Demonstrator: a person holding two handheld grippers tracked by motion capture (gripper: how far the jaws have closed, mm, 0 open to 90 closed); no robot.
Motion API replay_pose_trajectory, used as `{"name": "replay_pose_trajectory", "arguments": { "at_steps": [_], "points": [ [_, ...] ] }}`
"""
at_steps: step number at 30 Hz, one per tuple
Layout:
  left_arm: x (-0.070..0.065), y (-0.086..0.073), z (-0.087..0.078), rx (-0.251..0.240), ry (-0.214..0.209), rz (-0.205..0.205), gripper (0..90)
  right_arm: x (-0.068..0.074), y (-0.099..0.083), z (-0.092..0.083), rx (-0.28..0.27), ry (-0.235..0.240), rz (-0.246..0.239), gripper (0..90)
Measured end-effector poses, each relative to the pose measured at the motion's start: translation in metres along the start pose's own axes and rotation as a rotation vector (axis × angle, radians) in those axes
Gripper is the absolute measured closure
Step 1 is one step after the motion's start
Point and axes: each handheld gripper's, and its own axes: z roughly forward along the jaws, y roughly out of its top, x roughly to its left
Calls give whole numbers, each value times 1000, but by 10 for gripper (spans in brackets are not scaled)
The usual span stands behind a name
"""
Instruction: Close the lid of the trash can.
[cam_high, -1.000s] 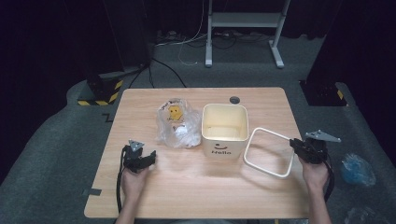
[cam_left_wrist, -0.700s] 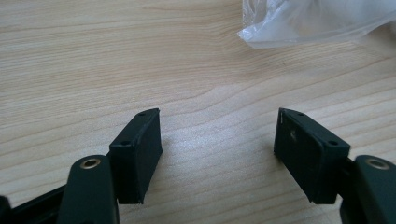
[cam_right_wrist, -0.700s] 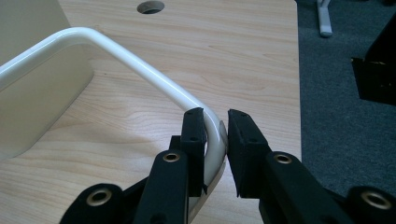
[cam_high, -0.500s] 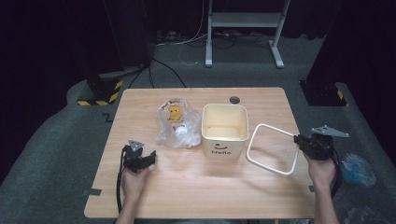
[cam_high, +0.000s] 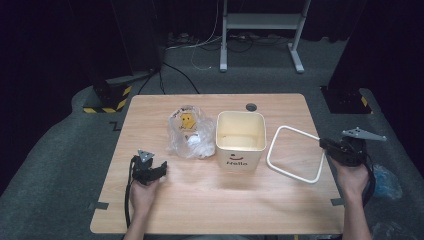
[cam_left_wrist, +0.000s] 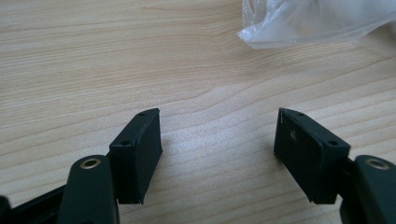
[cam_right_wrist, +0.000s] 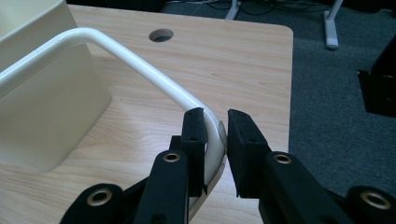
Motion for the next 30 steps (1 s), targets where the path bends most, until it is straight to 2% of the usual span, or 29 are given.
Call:
{"name": "replay_pose_trajectory", "arguments": {
  "at_steps": [15, 23, 30],
  "points": [
    [0, 0, 0, 1, 1, 0, 320, -1, 24, -16, -36, 43, 2, 776],
    [0, 0, 0, 1, 0, 0, 320, 10, 36, -5, -26, 88, -4, 777],
    [0, 0, 0, 1, 0, -1, 320, 21, 46, 5, -20, 107, -17, 777]
  ]
}}
